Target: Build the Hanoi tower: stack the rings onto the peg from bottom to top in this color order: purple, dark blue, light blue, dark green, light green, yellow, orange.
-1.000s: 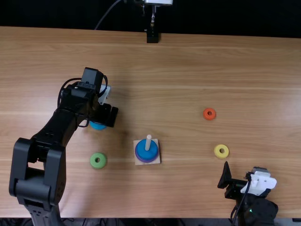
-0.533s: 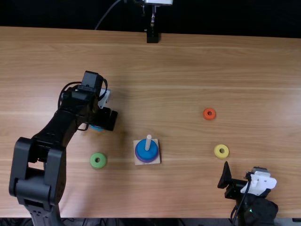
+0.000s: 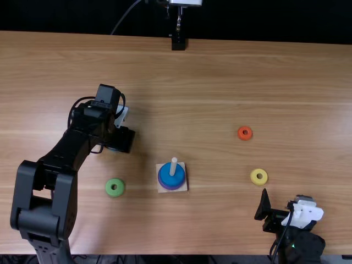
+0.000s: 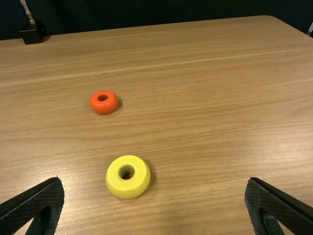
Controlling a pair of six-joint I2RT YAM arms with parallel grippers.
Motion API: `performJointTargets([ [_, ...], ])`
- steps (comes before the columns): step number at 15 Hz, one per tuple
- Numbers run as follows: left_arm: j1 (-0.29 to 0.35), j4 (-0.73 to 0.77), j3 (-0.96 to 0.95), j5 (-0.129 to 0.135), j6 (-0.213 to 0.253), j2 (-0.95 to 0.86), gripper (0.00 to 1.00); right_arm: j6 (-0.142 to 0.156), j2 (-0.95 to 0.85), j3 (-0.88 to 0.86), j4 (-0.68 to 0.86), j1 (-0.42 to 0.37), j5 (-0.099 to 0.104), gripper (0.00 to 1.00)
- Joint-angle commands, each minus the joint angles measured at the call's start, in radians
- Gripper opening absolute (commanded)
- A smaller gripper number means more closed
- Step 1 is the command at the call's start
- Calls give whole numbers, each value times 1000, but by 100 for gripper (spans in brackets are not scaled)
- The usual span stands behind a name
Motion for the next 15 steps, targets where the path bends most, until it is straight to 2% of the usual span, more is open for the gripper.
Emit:
performJointTargets([
  [1,-14,0,-25,21,-8,-11,10,-1,-12,-107,-59,-8,12,100],
  [2,-15,0,-25,22,-10,-17,2,-1,-12,-106,-59,-8,10,100],
  [3,-15,-2,-25,22,-8,-36,0,-1,-12,-107,-59,-8,12,100],
  [11,-12,-33,-8,11,-19,-269,1,-1,-12,-106,-59,-8,12,100],
  [13,-24,-120,35,22,-67,-310,1,-1,-12,-106,-59,-8,12,100],
  [15,-49,-332,113,22,-87,-329,1,-3,-12,-107,-59,-8,12,100],
])
